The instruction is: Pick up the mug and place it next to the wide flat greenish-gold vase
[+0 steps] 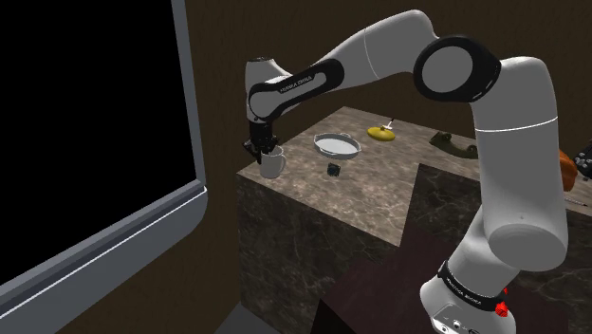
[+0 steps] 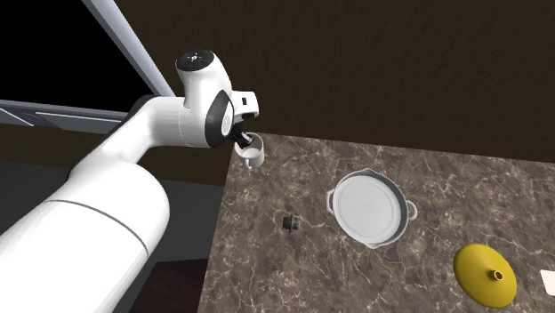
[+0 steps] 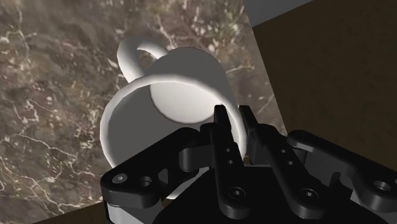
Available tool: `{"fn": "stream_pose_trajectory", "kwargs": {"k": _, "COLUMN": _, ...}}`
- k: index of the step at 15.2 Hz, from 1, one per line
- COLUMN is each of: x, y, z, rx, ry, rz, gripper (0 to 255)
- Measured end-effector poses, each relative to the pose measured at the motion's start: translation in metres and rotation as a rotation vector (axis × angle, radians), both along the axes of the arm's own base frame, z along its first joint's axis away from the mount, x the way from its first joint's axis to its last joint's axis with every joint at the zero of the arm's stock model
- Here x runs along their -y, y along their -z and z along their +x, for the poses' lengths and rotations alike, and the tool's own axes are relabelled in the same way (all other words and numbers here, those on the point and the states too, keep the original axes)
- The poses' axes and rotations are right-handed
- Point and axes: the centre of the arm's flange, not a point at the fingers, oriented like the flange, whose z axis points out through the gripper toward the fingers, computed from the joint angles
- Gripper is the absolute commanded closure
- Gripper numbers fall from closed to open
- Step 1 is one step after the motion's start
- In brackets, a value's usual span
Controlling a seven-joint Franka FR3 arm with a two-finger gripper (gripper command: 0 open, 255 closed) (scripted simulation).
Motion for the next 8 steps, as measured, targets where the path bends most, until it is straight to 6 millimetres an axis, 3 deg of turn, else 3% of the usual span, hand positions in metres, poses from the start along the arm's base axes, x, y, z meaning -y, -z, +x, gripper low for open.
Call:
{"fn": "stream_pose_trajectory", "kwargs": {"k": 5, "x": 0.0, "y": 0.0, "z": 0.0, "rx": 0.0, "ry": 0.0, "rz": 0.0, "gripper": 255}}
{"fn": "stream_pose_trajectory", "kwargs": {"k": 8, "x": 0.0, "y": -0.011, "z": 0.0, "rx": 0.0, "ry": 0.0, "rz": 0.0, "gripper": 255}}
